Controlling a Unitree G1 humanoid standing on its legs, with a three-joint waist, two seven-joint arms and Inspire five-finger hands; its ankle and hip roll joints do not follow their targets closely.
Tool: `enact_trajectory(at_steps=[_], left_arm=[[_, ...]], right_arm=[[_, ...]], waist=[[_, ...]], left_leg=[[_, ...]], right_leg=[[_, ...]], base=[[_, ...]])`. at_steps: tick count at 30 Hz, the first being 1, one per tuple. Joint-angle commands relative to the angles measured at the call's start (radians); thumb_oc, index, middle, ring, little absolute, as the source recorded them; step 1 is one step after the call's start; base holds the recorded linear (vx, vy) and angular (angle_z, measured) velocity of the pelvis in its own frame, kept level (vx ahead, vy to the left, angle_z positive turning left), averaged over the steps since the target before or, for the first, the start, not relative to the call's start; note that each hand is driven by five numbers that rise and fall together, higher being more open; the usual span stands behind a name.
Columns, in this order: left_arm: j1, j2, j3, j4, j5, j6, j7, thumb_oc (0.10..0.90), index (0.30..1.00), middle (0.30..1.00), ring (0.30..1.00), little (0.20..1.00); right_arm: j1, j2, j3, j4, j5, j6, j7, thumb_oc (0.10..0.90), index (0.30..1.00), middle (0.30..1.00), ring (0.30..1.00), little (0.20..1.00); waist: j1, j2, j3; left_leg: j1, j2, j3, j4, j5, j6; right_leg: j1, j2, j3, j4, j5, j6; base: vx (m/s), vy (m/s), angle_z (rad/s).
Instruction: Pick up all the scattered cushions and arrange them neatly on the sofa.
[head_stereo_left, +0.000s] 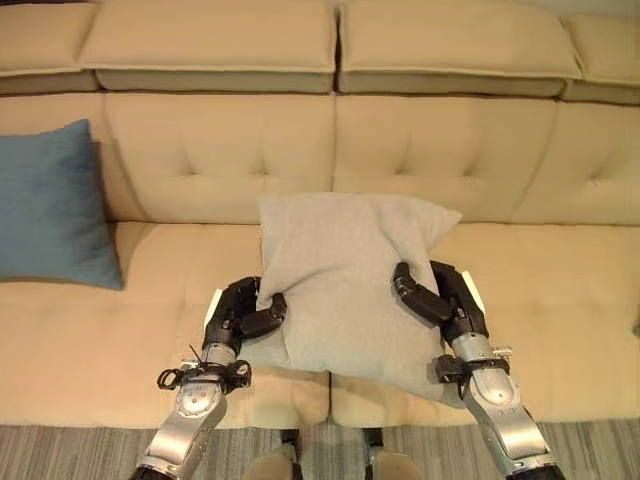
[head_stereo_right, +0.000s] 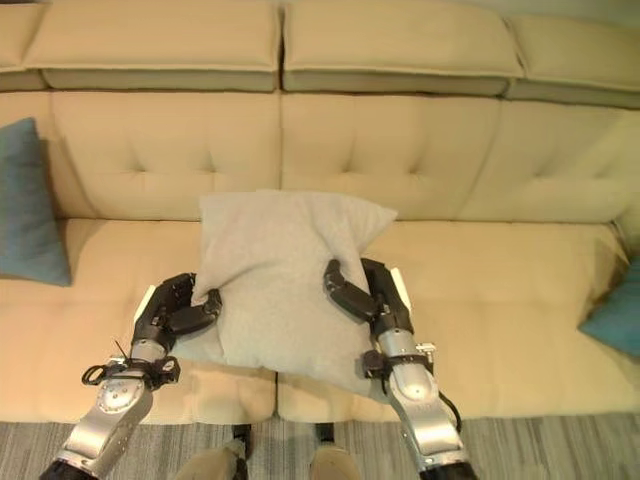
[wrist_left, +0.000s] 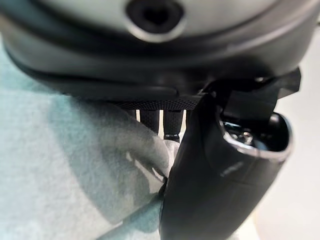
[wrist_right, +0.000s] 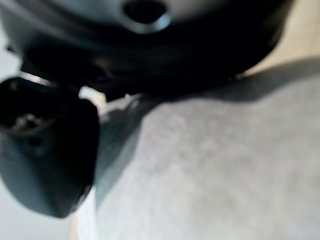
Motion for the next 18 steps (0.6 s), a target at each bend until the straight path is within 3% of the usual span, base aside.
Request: enact_trajectory(at_steps=[1, 8, 14, 18], left_arm=[[-0.139, -0.043, -0.010, -0.172, 0.085, -0.189, 0.026, 0.400, 0.300, 0.300, 0.300, 0.300], [-0.373, -0.036, -0.024, -0.179, 0.188, -0.234, 0.167, 0.400, 0.300, 0.300, 0.300, 0.300], [-0.658, -0.017, -0.054, -0.183, 0.281, -0.272, 0.334, 0.400, 0.300, 0.300, 0.300, 0.300], [-0.739, -0.014, -0.068, -0.165, 0.306, -0.269, 0.378, 0.400, 0.300, 0.300, 0.300, 0.300]], right_arm=[[-0.140, -0.011, -0.029, -0.117, -0.049, -0.172, -0.082, 0.400, 0.300, 0.300, 0.300, 0.300], [-0.360, -0.048, 0.008, -0.056, -0.174, -0.186, -0.227, 0.400, 0.300, 0.300, 0.300, 0.300], [-0.610, -0.194, 0.020, -0.023, -0.320, -0.177, -0.396, 0.400, 0.300, 0.300, 0.300, 0.300], [-0.682, -0.217, 0.026, -0.015, -0.342, -0.169, -0.434, 0.400, 0.300, 0.300, 0.300, 0.300]], waist=[[-0.017, 0.015, -0.101], [-0.005, 0.027, -0.121], [0.003, 0.039, -0.128], [0.006, 0.043, -0.122]], left_leg=[[-0.084, 0.058, -0.050, 0.067, -0.111, -0.041], [-0.179, 0.052, -0.067, 0.020, -0.061, -0.052], [-0.223, 0.050, -0.113, 0.000, -0.040, -0.075], [-0.236, 0.049, -0.122, 0.000, -0.030, -0.078]], right_leg=[[-0.014, -0.014, -0.063, 0.107, -0.131, 0.032], [-0.090, -0.008, -0.088, 0.034, -0.098, 0.022], [-0.129, 0.003, -0.112, 0.049, -0.117, 0.015], [-0.148, 0.002, -0.112, 0.067, -0.119, 0.014]], base=[[-0.09, 0.002, -0.18], [-0.06, -0.019, 0.00], [0.01, -0.037, 0.22], [0.01, -0.008, 0.15]])
